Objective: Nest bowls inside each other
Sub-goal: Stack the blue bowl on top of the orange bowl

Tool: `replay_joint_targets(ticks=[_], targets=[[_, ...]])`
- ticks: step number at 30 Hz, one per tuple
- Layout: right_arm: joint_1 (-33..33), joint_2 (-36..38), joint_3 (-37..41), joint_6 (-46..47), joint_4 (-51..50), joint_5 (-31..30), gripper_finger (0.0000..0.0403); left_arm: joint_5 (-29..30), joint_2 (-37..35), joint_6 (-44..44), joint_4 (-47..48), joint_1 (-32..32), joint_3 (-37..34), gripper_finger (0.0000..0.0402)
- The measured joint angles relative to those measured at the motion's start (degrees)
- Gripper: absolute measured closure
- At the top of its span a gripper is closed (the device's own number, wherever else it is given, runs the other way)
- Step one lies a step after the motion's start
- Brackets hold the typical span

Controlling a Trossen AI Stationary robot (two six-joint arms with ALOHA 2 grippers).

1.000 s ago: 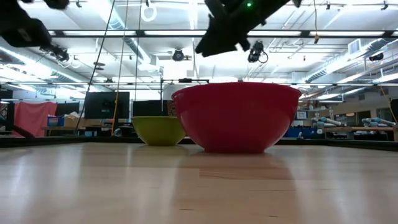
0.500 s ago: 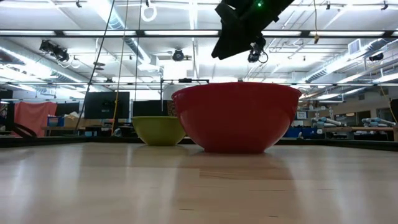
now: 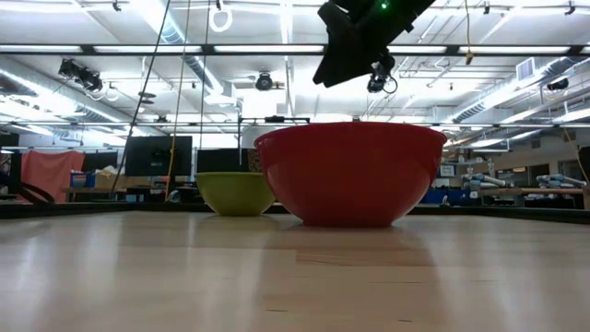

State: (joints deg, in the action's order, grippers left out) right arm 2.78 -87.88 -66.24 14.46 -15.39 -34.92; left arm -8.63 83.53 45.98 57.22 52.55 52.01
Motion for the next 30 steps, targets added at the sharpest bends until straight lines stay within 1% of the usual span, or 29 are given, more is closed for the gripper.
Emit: replay_joint_targets(ticks=[3,7,12,14,17,20,23,25,27,29,30], targets=[[0.4,0.0,0.0,0.0,-0.1,0.1,0.0243,1.7,1.0,-5.3,-4.6,-0.8,0.0,0.0257],[1.0,0.6,0.0,-0.3,-2.1,1.9,0.0243,4.7,1.3,-9.9,-6.8,-3.8,0.0,0.03],[2.7,2.9,0.0,3.4,-9.5,1.6,0.0243,7.8,1.1,-12.7,-6.5,-11.1,0.1,0.0377],[3.7,3.9,0.0,5.2,-12.7,1.2,0.0243,8.3,1.1,-14.0,-6.6,-14.7,0.2,0.0388],[5.4,5.8,0.0,6.9,-17.1,-1.5,0.0243,10.9,1.1,-14.5,-7.0,-19.9,0.2,0.0377],[6.2,7.9,0.0,8.2,-20.0,-5.2,0.0243,13.8,1.2,-17.2,-7.2,-25.0,0.1,0.0359],[6.0,9.4,0.0,9.3,-20.7,-6.0,0.0243,15.1,1.2,-20.6,-7.9,-30.5,0.0,0.0348],[5.2,9.9,0.0,9.3,-20.1,-6.5,0.0243,15.3,1.3,-21.8,-7.8,-33.9,0.1,0.0342],[3.6,9.9,0.0,7.8,-18.1,-8.3,0.0243,15.5,1.3,-23.6,-7.6,-36.6,0.6,0.0335],[0.6,9.4,0.0,6.0,-13.7,-9.7,0.0243,15.4,1.1,-26.0,-7.8,-38.4,1.2,0.0327],[-1.5,9.0,0.0,5.0,-11.0,-8.8,0.0243,15.4,0.9,-27.0,-7.7,-39.2,1.6,0.0322]])
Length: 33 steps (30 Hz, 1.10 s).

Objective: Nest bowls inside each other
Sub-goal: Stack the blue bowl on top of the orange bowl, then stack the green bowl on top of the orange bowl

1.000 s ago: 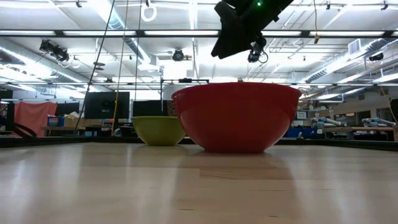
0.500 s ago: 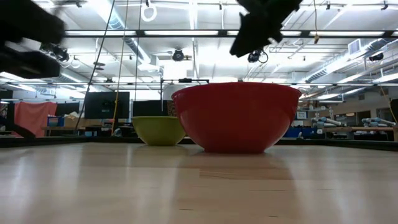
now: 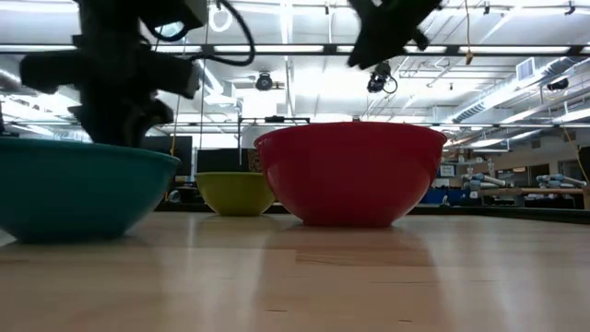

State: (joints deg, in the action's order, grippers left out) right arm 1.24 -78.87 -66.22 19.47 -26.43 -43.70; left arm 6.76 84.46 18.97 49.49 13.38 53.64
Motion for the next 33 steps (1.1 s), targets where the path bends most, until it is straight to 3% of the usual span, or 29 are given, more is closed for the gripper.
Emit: replay_joint_targets(ticks=[8,12,18,21,26,33], targets=[[-20.1,-10.1,-0.2,-2.4,19.9,30.1,0.0243,3.2,-2.9,-5.8,3.1,-3.3,4.5,0.0256],[-27.6,-16.8,-2.8,0.7,21.0,37.7,0.0241,9.1,-7.3,-5.4,-0.5,-3.3,4.4,0.0237],[-34.1,-27.3,-10.7,5.3,23.5,51.7,0.0228,12.5,-10.4,-9.7,-10.7,-3.6,4.1,0.0244],[-35.3,-32.7,-18.1,5.9,18.3,53.8,0.0224,14.1,-10.3,-13.6,-12.6,-4.1,4.0,0.0251],[-34.9,-39.8,-28.8,3.1,6.9,51.7,0.0221,14.4,-9.2,-15.2,-15.2,-3.8,4.0,0.026],[-34.3,-45.2,-33.0,0.9,4.6,53.2,0.0221,19.2,-8.8,-18.3,-19.9,-3.4,4.0,0.026]])
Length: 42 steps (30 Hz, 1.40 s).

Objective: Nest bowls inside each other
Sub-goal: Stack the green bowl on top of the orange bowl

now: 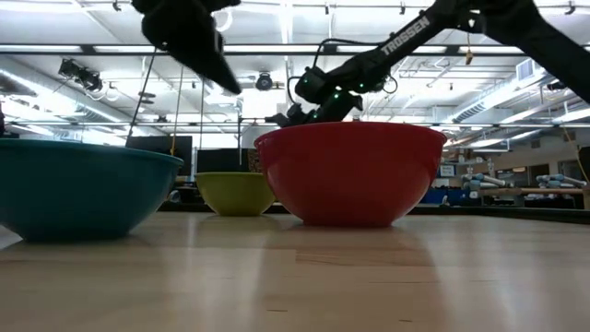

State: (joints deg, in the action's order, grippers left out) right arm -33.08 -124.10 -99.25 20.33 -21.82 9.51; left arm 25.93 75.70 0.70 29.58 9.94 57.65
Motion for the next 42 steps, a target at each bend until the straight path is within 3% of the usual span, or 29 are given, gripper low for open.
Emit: replay_joint_targets(ticks=[7,20,26,33,39,42], targets=[[-1.7,-1.8,-0.2,0.5,1.9,1.1,0.0221,-0.1,0.0,-4.2,-8.6,-2.9,-4.4,0.026],[-1.6,-3.4,-0.2,-0.6,4.1,8.4,0.0221,-0.2,0.0,8.7,-8.9,-8.9,-13.8,0.026],[-0.7,-3.4,-0.2,-0.4,3.3,6.7,0.0228,-0.2,0.0,10.5,-8.0,-8.8,-14.1,0.026],[0.7,-3.3,-0.2,-1.1,1.4,6.9,0.0282,1.2,0.0,9.1,-7.6,-9.7,-14.1,0.026],[0.7,-3.3,-0.2,-2.4,0.4,5.3,0.0381,1.4,0.0,8.9,-8.0,-11.1,-14.1,0.026],[0.3,-2.9,-0.2,-1.9,-0.8,5.2,0.0381,1.4,0.0,8.7,-7.9,-11.4,-14.1,0.026]])
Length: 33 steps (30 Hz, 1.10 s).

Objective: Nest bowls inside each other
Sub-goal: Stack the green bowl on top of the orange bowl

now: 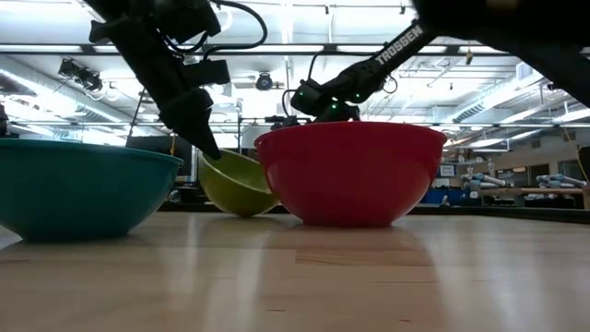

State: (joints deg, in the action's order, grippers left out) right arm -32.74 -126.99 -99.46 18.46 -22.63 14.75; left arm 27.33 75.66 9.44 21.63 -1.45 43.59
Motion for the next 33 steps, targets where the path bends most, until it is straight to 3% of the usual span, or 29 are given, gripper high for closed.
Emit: replay_joint_targets(ticks=[5,11,22,27,33], targets=[[0.0,3.7,0.0,-1.1,-3.3,-1.8,0.0383,0.0,0.0,-1.0,0.0,0.0,0.0,0.026],[-0.1,14.1,0.1,-4.5,-7.1,-5.4,0.0389,0.0,0.0,3.1,1.5,0.8,0.0,0.026],[1.9,32.6,0.3,-11.2,-39.9,-5.8,0.0389,-0.2,0.0,4.8,2.1,4.7,0.0,0.026],[5.8,37.2,7.4,-10.1,-43.6,-5.6,0.0389,-0.1,0.0,4.9,0.0,5.5,0.0,0.026],[10.7,40.1,20.2,-7.1,-37.8,-5.6,0.039,-3.5,-0.5,1.2,1.6,6.3,0.1,0.026]])
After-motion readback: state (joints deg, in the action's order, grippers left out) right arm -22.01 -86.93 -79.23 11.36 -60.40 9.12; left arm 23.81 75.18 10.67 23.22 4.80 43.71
